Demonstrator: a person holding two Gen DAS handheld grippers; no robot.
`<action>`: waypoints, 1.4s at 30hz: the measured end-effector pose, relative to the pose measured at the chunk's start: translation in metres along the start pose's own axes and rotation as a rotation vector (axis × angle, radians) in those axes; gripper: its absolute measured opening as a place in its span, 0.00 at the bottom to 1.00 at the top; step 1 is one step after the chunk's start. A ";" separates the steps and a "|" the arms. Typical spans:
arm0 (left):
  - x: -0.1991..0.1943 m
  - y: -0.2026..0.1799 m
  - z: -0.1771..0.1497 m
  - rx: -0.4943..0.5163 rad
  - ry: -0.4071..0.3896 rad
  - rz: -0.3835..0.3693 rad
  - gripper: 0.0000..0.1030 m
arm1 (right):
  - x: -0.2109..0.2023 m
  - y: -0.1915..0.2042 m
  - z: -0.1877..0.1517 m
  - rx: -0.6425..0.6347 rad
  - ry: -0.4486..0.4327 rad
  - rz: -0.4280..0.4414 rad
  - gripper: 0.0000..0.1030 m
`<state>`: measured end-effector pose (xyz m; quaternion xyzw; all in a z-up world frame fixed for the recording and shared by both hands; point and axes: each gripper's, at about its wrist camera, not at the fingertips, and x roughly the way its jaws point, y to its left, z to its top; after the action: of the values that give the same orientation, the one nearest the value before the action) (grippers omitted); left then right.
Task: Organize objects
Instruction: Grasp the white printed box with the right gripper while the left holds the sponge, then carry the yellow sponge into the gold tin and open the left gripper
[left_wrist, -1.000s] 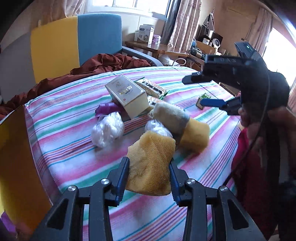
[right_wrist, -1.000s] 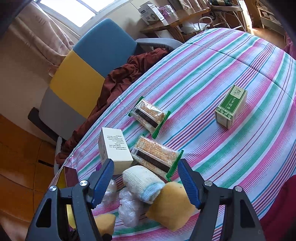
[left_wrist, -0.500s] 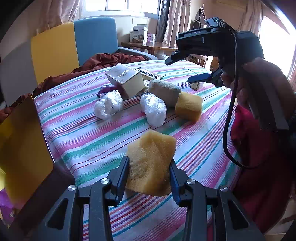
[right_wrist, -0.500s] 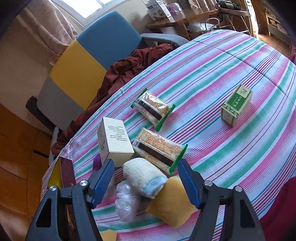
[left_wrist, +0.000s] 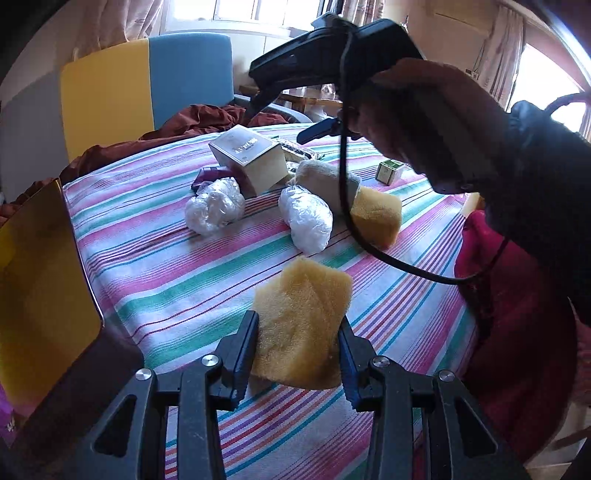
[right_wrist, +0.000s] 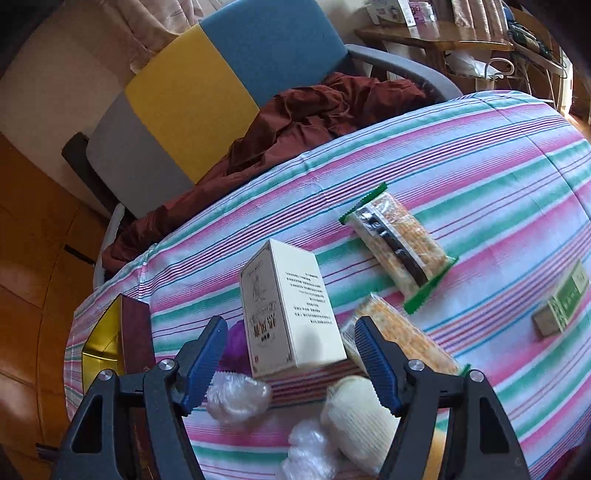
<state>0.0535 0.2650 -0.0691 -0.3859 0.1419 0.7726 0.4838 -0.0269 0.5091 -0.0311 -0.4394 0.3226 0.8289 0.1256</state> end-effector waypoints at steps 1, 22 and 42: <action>0.000 0.001 0.000 -0.004 -0.001 -0.005 0.39 | 0.008 0.001 0.004 -0.006 0.011 -0.011 0.71; 0.002 0.006 0.000 -0.038 -0.011 -0.036 0.40 | 0.039 0.026 0.007 -0.109 0.036 -0.021 0.48; -0.007 -0.005 -0.006 0.004 -0.010 0.048 0.38 | -0.004 0.048 -0.070 -0.215 0.010 0.038 0.48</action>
<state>0.0624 0.2600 -0.0673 -0.3775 0.1501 0.7858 0.4664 -0.0029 0.4278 -0.0354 -0.4482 0.2407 0.8588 0.0605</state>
